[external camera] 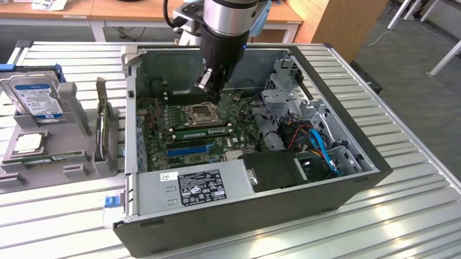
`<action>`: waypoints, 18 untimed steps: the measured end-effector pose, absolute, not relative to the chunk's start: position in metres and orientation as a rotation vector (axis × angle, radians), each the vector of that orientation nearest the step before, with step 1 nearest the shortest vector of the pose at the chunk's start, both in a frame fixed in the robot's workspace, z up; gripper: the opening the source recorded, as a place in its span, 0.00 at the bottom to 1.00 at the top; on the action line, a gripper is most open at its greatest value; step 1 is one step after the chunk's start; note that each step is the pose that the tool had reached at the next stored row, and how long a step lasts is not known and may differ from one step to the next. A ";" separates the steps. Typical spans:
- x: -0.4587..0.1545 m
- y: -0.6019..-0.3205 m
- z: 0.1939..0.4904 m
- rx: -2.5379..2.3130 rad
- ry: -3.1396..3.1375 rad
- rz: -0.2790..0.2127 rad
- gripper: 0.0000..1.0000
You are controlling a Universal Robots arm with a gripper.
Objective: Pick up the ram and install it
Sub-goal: 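Press down the ram until it locks into place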
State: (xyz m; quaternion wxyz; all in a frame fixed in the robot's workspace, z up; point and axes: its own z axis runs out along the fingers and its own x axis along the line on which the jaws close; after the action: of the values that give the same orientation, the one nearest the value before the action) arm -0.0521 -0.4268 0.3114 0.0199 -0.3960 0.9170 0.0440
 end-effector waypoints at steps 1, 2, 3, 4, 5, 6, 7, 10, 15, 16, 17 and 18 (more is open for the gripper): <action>-0.052 -0.427 0.311 -1.216 2.852 0.137 0.10; -0.052 -0.427 0.311 -1.203 2.858 0.138 0.10; -0.052 -0.427 0.311 -1.191 2.864 0.139 0.10; -0.052 -0.427 0.311 -1.178 2.870 0.139 0.10; -0.052 -0.427 0.311 -1.163 2.877 0.139 0.10; -0.053 -0.427 0.311 -1.148 2.883 0.140 0.10; -0.053 -0.427 0.311 -1.133 2.889 0.140 0.10; -0.053 -0.427 0.311 -1.088 2.908 0.141 0.10; -0.053 -0.427 0.311 -1.009 2.939 0.142 0.10; -0.053 -0.427 0.311 -0.992 2.945 0.143 0.10; -0.053 -0.427 0.311 -0.976 2.951 0.143 0.10; -0.053 -0.427 0.311 -0.958 2.957 0.143 0.10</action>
State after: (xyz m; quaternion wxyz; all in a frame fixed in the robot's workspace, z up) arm -0.0533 -0.4269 0.3114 0.0147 -0.3079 0.9502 0.0460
